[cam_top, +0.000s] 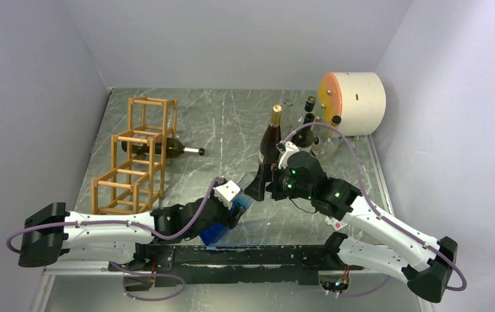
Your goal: Take the wine bottle off the wine rack
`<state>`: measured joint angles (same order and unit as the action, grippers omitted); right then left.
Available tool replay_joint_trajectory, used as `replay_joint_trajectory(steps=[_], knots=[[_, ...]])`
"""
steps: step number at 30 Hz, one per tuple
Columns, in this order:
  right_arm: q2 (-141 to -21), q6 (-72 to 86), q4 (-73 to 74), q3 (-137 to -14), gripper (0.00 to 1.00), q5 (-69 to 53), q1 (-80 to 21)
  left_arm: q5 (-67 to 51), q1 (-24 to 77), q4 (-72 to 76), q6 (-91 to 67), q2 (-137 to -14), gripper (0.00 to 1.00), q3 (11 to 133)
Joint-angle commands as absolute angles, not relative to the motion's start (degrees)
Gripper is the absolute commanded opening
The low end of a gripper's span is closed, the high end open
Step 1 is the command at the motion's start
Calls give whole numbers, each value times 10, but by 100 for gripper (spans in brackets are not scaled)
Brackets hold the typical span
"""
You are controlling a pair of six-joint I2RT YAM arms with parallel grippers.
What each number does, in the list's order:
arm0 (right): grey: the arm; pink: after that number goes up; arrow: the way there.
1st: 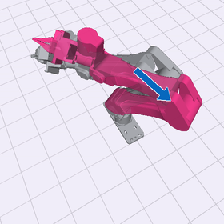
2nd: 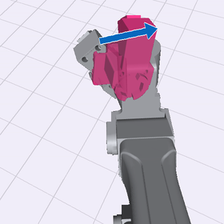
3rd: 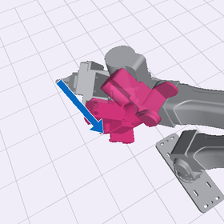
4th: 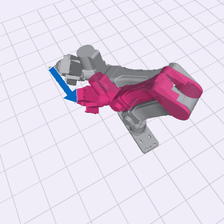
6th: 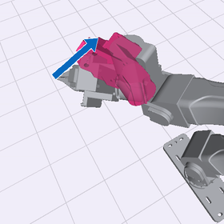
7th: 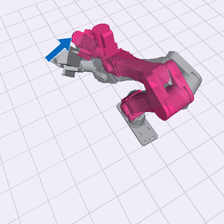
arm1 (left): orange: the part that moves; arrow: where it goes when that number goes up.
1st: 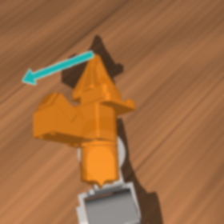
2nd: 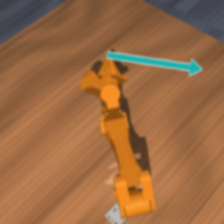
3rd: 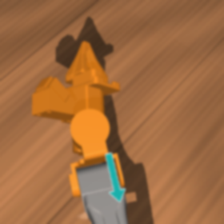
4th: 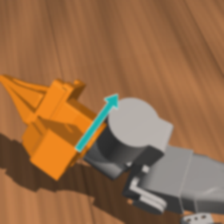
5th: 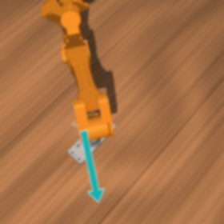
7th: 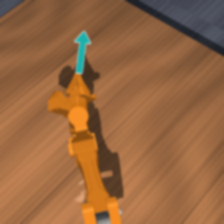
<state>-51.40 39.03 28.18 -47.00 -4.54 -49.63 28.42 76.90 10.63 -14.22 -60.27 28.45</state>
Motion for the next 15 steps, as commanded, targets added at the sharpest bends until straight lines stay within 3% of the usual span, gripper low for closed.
replay_joint_trajectory(steps=[1, 8, 15], knots=[[-505, 408, 250, -461, 97, 3, -500, 256, 769, 165, -143, -578, 7, 313], [-462, 436, 199, -433, 98, 1, -499, 221, 769, 180, -138, -541, 7, 305], [-485, 464, 108, -408, 86, -56, -500, 181, 769, 180, -130, -574, 7, 345]])
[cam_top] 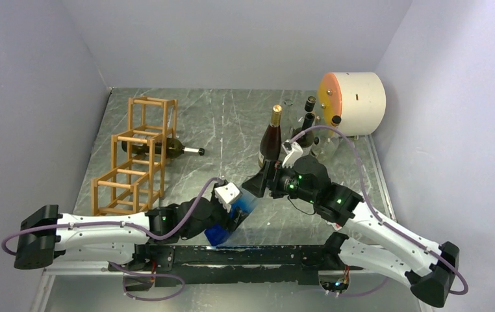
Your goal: Take the wine bottle off the wine rack
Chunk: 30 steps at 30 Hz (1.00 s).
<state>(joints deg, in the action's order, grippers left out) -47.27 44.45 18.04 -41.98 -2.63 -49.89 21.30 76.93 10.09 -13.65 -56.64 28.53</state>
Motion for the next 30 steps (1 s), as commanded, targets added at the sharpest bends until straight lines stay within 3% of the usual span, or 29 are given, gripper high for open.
replay_joint_trajectory(steps=[1, 5, 9, 15, 17, 19, 22, 25, 27, 30], knots=[[-489, 464, 103, -409, 78, -67, -500, 178, 769, 177, -132, -579, 7, 352], [-494, 459, 124, -417, 71, -69, -500, 183, 769, 171, -144, -583, 7, 363], [-480, 458, 150, -405, 80, -81, -500, 192, 770, 172, -151, -576, 7, 357], [-465, 466, 148, -385, 78, -79, -500, 197, 770, 163, -150, -584, 7, 370], [-467, 468, 150, -384, 74, -77, -500, 205, 770, 152, -150, -586, 7, 378], [-466, 467, 144, -377, 59, -76, -500, 208, 769, 142, -152, -586, 10, 386], [-467, 459, 148, -386, 25, -66, -500, 223, 769, 115, -165, -584, 43, 398], [-470, 436, 184, -423, 6, -25, -500, 249, 769, 98, -188, -573, 85, 399], [-472, 410, 220, -452, 0, 9, -500, 253, 769, 89, -197, -560, 94, 397], [-480, 370, 283, -510, 0, 78, -499, 259, 769, 78, -205, -541, 96, 391]])
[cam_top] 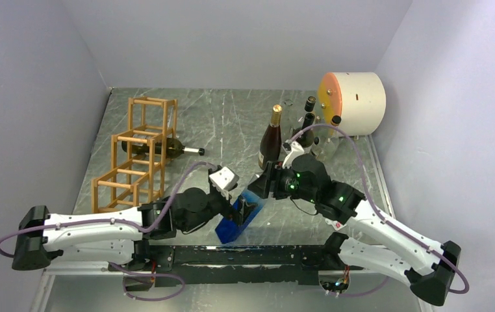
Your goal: Take the wine bottle off the wine rack
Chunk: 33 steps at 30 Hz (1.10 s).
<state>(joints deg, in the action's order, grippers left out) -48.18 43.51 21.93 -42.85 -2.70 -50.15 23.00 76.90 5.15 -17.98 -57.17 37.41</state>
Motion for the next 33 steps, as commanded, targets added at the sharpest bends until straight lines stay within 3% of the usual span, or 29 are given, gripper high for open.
replay_joint_trajectory(steps=[1, 10, 15, 23, 33], knots=[[-484, 358, 303, -527, 0, 103, -499, 262, 769, 74, -215, -535, 97, 391], [-488, 298, 421, -634, 0, 324, -499, 329, 768, -6, -259, -497, 100, 396], [-479, 256, 367, -603, 0, 352, -500, 392, 751, -124, -309, -506, 99, 449], [-509, 191, 289, -586, 0, 416, -499, 322, 684, -201, -331, -509, 99, 508], [-545, 207, 275, -550, 0, 395, -498, 276, 628, -243, -327, -516, 99, 536]])
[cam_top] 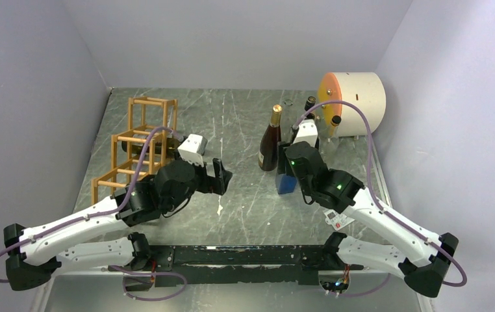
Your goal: Take the wine bottle off the wine rack
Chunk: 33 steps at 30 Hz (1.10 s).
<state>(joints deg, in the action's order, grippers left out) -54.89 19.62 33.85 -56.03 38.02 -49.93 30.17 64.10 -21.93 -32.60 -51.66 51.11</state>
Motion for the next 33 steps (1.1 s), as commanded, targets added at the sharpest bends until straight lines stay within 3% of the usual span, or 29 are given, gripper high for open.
replay_joint_trajectory(steps=[1, 9, 19, 23, 25, 33], knots=[[-545, 212, 276, -546, 0, 395, -498, 276, 625, -244, -320, -516, 99, 538], [-548, 239, 295, -535, 49, 398, -496, 244, 564, -287, -274, -528, 99, 593], [-547, 254, 348, -571, 77, 414, -495, 223, 525, -292, -239, -544, 99, 637], [-532, 252, 371, -603, 95, 415, -494, 190, 493, -297, -222, -555, 99, 662], [-520, 243, 375, -612, 99, 414, -494, 187, 474, -303, -216, -559, 99, 678], [-507, 191, 428, -741, 100, 423, -494, 193, 365, -310, -137, -566, 99, 791]])
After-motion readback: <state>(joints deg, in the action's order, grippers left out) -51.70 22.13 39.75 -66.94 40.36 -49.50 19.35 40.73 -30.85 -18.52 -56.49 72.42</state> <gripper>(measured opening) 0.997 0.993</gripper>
